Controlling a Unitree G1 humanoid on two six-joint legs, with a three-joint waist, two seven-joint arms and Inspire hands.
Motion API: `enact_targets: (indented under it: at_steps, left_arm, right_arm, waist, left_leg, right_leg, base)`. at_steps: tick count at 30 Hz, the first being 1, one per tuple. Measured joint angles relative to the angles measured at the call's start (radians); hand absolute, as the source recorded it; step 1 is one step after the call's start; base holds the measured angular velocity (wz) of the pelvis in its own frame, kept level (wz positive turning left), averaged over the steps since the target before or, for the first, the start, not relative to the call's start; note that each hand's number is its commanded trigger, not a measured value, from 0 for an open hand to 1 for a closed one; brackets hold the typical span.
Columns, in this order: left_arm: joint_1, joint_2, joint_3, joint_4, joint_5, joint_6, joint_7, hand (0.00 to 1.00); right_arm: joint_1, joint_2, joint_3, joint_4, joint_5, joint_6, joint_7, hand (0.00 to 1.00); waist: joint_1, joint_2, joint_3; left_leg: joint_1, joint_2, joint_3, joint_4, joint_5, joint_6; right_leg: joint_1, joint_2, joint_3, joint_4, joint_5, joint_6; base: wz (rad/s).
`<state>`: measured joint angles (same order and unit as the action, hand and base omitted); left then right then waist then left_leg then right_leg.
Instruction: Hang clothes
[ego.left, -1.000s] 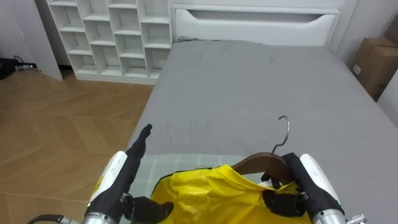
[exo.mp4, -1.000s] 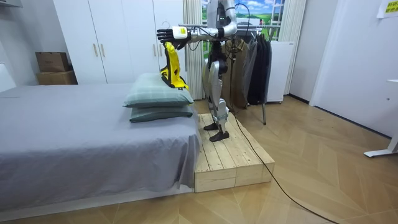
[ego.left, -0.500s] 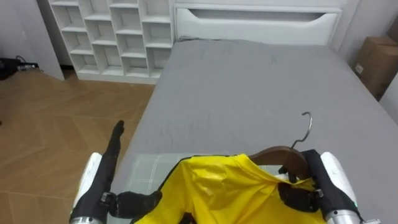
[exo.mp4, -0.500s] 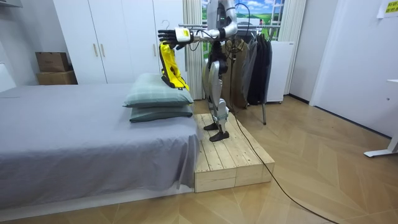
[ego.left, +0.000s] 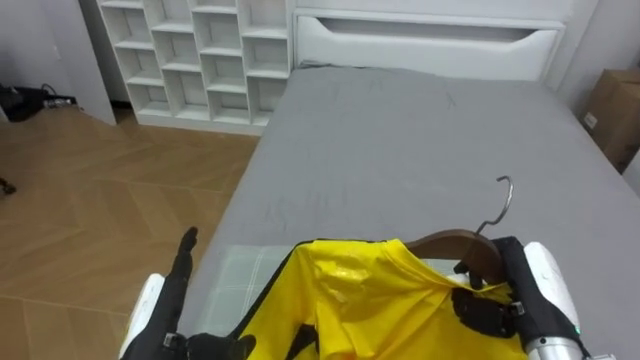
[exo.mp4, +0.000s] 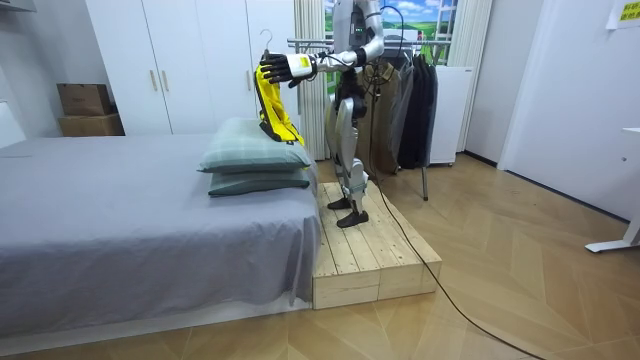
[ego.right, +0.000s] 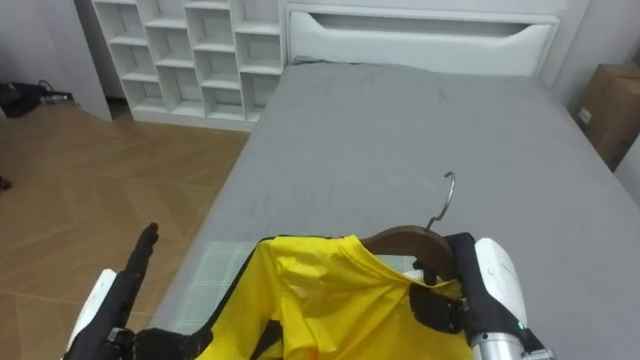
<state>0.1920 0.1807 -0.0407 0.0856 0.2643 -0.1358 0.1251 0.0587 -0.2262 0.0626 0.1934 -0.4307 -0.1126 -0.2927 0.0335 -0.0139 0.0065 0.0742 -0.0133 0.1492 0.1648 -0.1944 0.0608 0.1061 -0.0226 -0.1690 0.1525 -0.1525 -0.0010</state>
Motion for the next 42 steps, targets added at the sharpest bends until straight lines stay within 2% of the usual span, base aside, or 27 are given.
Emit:
enact_targets:
  at_steps: [5,9,14,17,19,20,21,22,23,24,25,26,27,28,29,30,32,33,34,35,36,38,39,40,42]
  left_arm:
    - [0.0,-0.017,-0.004,0.039,-0.027,-0.001,0.0,0.0]
    - [0.003,-0.015,-0.026,0.078,-0.038,-0.001,0.001,0.0]
    - [0.003,-0.012,-0.075,0.123,-0.069,0.0,0.002,0.0]
    - [0.001,-0.018,-0.098,0.122,-0.075,-0.001,0.0,0.0]
    - [-0.001,-0.018,-0.098,0.122,-0.075,-0.001,-0.001,0.0]
    - [-0.004,-0.019,-0.094,0.122,-0.076,-0.001,0.0,0.0]
    - [-0.007,-0.02,-0.092,0.122,-0.075,-0.001,0.001,0.0]
    - [-0.012,-0.026,-0.084,0.122,-0.074,-0.001,0.004,0.0]
    - [-0.022,-0.029,-0.078,0.122,-0.073,-0.001,0.012,0.0]
    - [-0.03,-0.03,-0.078,0.122,-0.073,-0.001,0.018,0.0]
    - [-0.043,-0.032,-0.071,0.122,-0.073,-0.001,0.026,0.0]
    - [-0.053,-0.034,-0.072,0.122,-0.075,-0.002,0.037,0.0]
    - [-0.06,-0.035,-0.076,0.122,-0.075,-0.002,0.042,0.0]
    - [-0.066,-0.037,-0.074,0.123,-0.076,-0.001,0.044,0.0]
    - [-0.072,-0.042,-0.079,0.121,-0.077,-0.001,0.043,0.0]
    - [-0.085,-0.05,-0.085,0.12,-0.079,-0.002,0.041,0.0]
    - [-0.098,-0.05,-0.089,0.121,-0.09,-0.003,0.04,0.0]
    - [-0.104,-0.051,-0.087,0.122,-0.095,-0.003,0.04,0.0]
    - [-0.112,-0.058,-0.085,0.126,-0.096,-0.003,0.041,0.0]
    - [-0.113,-0.066,-0.085,0.136,-0.096,-0.004,0.04,0.0]
    - [-0.112,-0.069,-0.082,0.142,-0.096,-0.004,0.04,0.0]
    - [-0.113,-0.069,-0.08,0.16,-0.096,-0.003,0.049,0.0]
    - [-0.113,-0.07,-0.081,0.162,-0.096,-0.003,0.055,0.0]
    - [-0.112,-0.071,-0.082,0.165,-0.096,-0.003,0.064,0.0]
    - [-0.112,-0.072,-0.082,0.165,-0.096,-0.003,0.072,0.0]
  right_arm:
    - [0.001,0.0,0.004,0.002,-0.023,0.0,-0.004,1.0]
    - [0.001,0.007,0.024,0.057,-0.027,-0.002,-0.012,1.0]
    - [0.001,0.032,0.026,0.12,-0.021,-0.003,-0.015,1.0]
    - [0.002,0.041,0.032,0.121,-0.02,-0.012,-0.018,1.0]
    - [0.007,0.055,0.032,0.121,-0.02,-0.022,-0.018,1.0]
    - [0.013,0.065,0.032,0.121,-0.027,-0.022,-0.016,1.0]
    - [0.016,0.068,0.032,0.121,-0.034,-0.022,-0.014,1.0]
    - [0.021,0.074,0.033,0.121,-0.057,-0.022,-0.013,1.0]
    - [0.02,0.079,0.034,0.121,-0.075,-0.022,-0.013,1.0]
    - [0.018,0.08,0.034,0.121,-0.082,-0.023,-0.013,1.0]
    - [0.012,0.083,0.035,0.128,-0.092,-0.024,-0.013,1.0]
    - [-0.003,0.086,0.042,0.145,-0.091,-0.023,-0.013,1.0]
    - [-0.013,0.085,0.048,0.154,-0.09,-0.022,-0.013,1.0]
    - [-0.023,0.083,0.053,0.172,-0.09,-0.022,-0.014,1.0]
    - [-0.022,0.082,0.056,0.188,-0.087,-0.023,-0.019,1.0]
    - [-0.023,0.081,0.059,0.203,-0.073,-0.023,-0.025,1.0]
    - [-0.031,0.083,0.072,0.223,-0.062,-0.024,-0.029,1.0]
    - [-0.036,0.086,0.073,0.223,-0.063,-0.024,-0.029,1.0]
    - [-0.041,0.085,0.073,0.223,-0.068,-0.026,-0.029,1.0]
    - [-0.041,0.084,0.072,0.223,-0.069,-0.026,-0.029,1.0]
    - [-0.041,0.085,0.072,0.222,-0.071,-0.026,-0.029,1.0]
    - [-0.056,0.088,0.071,0.222,-0.083,-0.028,-0.026,1.0]
    - [-0.063,0.088,0.07,0.222,-0.088,-0.028,-0.022,1.0]
    - [-0.076,0.088,0.07,0.222,-0.097,-0.029,-0.02,1.0]
    - [-0.091,0.089,0.07,0.222,-0.098,-0.035,-0.02,1.0]
  waist:
    - [0.0,-0.006,0.0038]
    - [-0.001,-0.02,0.0049]
    - [-0.031,-0.021,0.0042]
    - [-0.049,-0.023,0.0032]
    - [-0.058,-0.024,0.0025]
    - [-0.062,-0.024,0.0023]
    - [-0.065,-0.024,0.0024]
    - [-0.066,-0.026,0.0022]
    - [-0.059,-0.029,0.0025]
    - [-0.054,-0.029,0.0027]
    - [-0.045,-0.028,0.0028]
    - [-0.02,-0.027,0.0023]
    - [-0.004,-0.024,0.0075]
    - [0.009,-0.021,0.0104]
    - [0.017,-0.015,0.0091]
    - [0.022,-0.015,0.009]
    - [0.025,-0.025,0.0096]
    - [0.027,-0.032,0.0144]
    - [0.021,-0.037,0.0186]
    - [0.021,-0.035,0.0193]
    - [0.022,-0.036,0.0195]
    - [0.017,-0.036,0.0197]
    - [0.012,-0.036,0.0202]
    - [0.002,-0.034,0.0203]
    - [0.002,-0.031,0.0181]
  left_leg:
    - [0.001,0.0,0.003,0.0,0.0,0.0]
    - [-0.005,0.001,0.012,0.001,-0.001,0.001]
    - [-0.009,0.0,0.02,0.006,-0.002,0.004]
    - [-0.022,0.002,0.049,0.007,-0.003,0.005]
    - [-0.024,0.006,0.084,0.007,-0.004,0.006]
    - [-0.02,0.011,0.119,0.006,-0.005,0.008]
    - [-0.018,0.015,0.132,0.006,-0.007,0.008]
    - [-0.014,0.02,0.17,0.007,-0.009,0.008]
    - [-0.012,0.025,0.226,0.007,-0.012,0.008]
    - [-0.012,0.03,0.254,0.007,-0.013,0.008]
    - [-0.012,0.042,0.323,0.007,-0.017,0.008]
    - [-0.008,0.059,0.403,0.005,-0.02,0.004]
    - [-0.007,0.07,0.451,0.005,-0.028,0.002]
    - [0.0,0.087,0.525,0.029,-0.049,-0.001]
    - [0.008,0.098,0.574,0.046,-0.067,-0.005]
    - [0.01,0.104,0.613,0.06,-0.075,-0.009]
    - [0.004,0.108,0.655,0.081,-0.081,-0.018]
    - [0.0,0.11,0.669,0.093,-0.082,-0.019]
    - [-0.019,0.121,0.674,0.124,-0.085,-0.023]
    - [-0.03,0.144,0.671,0.159,-0.087,-0.028]
    - [-0.032,0.153,0.671,0.172,-0.091,-0.033]
    - [-0.046,0.2,0.672,0.228,-0.112,-0.05]
    - [-0.049,0.211,0.673,0.241,-0.114,-0.053]
    - [-0.051,0.232,0.673,0.266,-0.117,-0.059]
    - [-0.051,0.26,0.673,0.305,-0.12,-0.074]
  right_leg:
    - [-0.001,-0.001,0.003,0.002,-0.001,0.001]
    - [-0.01,-0.001,0.006,0.005,-0.001,0.001]
    - [-0.018,-0.002,0.03,0.012,-0.001,0.001]
    - [-0.045,-0.002,0.044,0.02,0.0,0.001]
    - [-0.069,-0.002,0.078,0.027,0.0,0.001]
    - [-0.09,0.0,0.098,0.045,0.0,0.001]
    - [-0.101,0.005,0.105,0.056,0.0,0.001]
    - [-0.124,0.009,0.115,0.079,0.001,0.0]
    - [-0.154,0.011,0.104,0.093,0.005,-0.006]
    - [-0.168,0.011,0.09,0.096,0.011,-0.01]
    - [-0.19,0.007,0.02,0.085,0.04,-0.024]
    - [-0.195,0.009,-0.075,0.067,0.074,-0.044]
    - [-0.2,0.006,-0.136,0.072,0.076,-0.052]
    - [-0.21,-0.024,-0.236,0.148,0.038,-0.047]
    - [-0.208,-0.07,-0.274,0.233,-0.007,-0.024]
    - [-0.192,-0.123,-0.288,0.283,-0.036,0.0]
    - [-0.17,-0.173,-0.28,0.294,-0.052,0.036]
    - [-0.175,-0.18,-0.26,0.285,-0.058,0.046]
    - [-0.189,-0.173,-0.256,0.272,-0.069,0.031]
    - [-0.203,-0.162,-0.247,0.275,-0.066,0.022]
    - [-0.21,-0.155,-0.244,0.275,-0.069,0.015]
    - [-0.213,-0.13,-0.243,0.278,-0.087,-0.014]
    - [-0.214,-0.125,-0.242,0.279,-0.091,-0.02]
    - [-0.212,-0.113,-0.239,0.281,-0.097,-0.031]
    - [-0.214,-0.092,-0.225,0.289,-0.109,-0.05]
  base:
    - [-0.01]
    - [-0.04]
    - [-0.04]
    - [-0.29]
    - [-0.54]
    - [-0.63]
    - [-0.84]
    - [-1.09]
    - [-1.21]
    - [-1.5]
    - [-1.75]
    - [-1.9]
    - [-1.93]
    - [-1.64]
    - [-1.63]
    - [-1.11]
    - [-0.84]
    - [-0.71]
    - [-0.48]
    - [-0.4]
    - [-0.31]
    - [-0.2]
    - [-0.11]
    - [-0.14]
    - [-0.28]
